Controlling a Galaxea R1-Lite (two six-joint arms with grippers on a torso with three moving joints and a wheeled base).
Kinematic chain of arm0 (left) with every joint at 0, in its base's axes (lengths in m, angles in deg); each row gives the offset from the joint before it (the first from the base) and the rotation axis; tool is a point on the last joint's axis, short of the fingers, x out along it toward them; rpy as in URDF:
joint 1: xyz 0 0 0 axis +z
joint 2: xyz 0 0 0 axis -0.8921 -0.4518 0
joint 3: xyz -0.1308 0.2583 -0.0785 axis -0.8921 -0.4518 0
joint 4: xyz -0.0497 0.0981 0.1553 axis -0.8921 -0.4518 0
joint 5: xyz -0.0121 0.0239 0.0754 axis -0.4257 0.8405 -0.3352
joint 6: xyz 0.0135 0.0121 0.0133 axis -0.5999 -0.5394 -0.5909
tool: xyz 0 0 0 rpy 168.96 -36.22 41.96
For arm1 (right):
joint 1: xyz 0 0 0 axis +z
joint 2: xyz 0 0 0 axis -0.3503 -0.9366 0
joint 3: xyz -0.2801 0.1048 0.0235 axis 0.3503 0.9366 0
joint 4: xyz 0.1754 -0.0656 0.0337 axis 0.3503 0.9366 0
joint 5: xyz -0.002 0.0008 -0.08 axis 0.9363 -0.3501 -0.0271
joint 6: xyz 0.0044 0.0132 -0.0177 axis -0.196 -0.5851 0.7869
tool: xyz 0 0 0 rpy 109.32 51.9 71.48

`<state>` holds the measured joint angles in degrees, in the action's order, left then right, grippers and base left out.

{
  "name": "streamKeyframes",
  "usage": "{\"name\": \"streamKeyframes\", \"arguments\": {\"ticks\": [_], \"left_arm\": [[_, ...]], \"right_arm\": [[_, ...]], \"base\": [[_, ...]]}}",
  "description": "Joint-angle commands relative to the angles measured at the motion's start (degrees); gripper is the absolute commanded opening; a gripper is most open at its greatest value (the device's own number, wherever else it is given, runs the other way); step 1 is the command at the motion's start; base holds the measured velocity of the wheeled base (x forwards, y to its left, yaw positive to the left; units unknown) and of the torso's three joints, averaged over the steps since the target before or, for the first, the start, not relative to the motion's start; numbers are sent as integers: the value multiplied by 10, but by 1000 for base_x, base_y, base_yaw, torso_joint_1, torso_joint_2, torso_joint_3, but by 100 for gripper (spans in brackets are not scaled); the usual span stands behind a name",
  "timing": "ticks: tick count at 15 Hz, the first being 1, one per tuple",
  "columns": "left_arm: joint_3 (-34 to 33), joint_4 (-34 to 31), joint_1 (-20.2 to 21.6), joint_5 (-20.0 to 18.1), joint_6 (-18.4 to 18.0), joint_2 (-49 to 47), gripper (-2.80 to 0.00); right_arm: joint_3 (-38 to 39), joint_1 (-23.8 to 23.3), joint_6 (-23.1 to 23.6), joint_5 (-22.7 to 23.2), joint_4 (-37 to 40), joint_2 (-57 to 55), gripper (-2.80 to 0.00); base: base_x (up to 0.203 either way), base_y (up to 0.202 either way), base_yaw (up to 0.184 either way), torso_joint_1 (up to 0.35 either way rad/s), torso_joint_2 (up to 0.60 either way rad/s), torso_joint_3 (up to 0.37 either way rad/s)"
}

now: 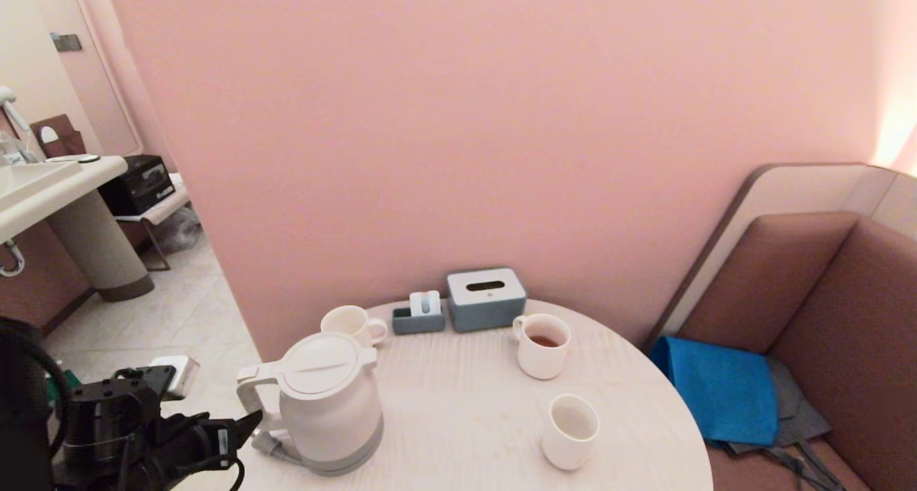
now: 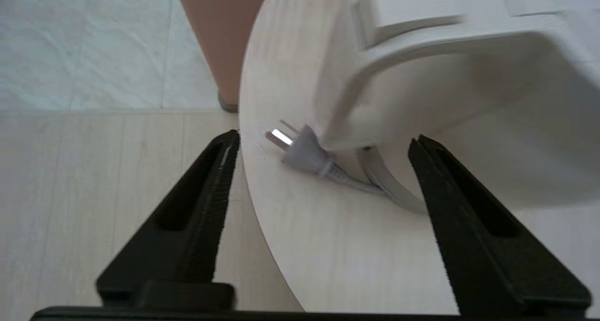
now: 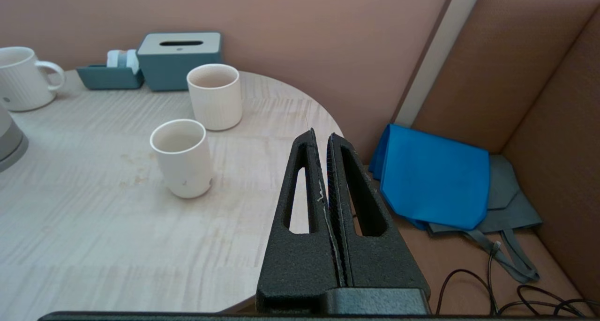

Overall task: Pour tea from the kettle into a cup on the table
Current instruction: Pick up the kettle

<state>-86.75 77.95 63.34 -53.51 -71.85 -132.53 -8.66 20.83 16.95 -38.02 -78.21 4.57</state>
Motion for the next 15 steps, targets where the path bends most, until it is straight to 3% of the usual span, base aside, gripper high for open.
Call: {"name": "streamKeyframes", "arguments": {"ticks": [1, 15], "left_arm": [[0, 37, 9, 2, -1, -77, 0], [21, 43, 9, -3, 12, -64, 0]], "right_arm": [[0, 0, 0, 0, 0, -1, -280], [0, 0, 0, 0, 0, -1, -280]], "base": [[0, 0, 0, 0, 0, 0], [0, 0, 0, 0, 0, 0]]}}
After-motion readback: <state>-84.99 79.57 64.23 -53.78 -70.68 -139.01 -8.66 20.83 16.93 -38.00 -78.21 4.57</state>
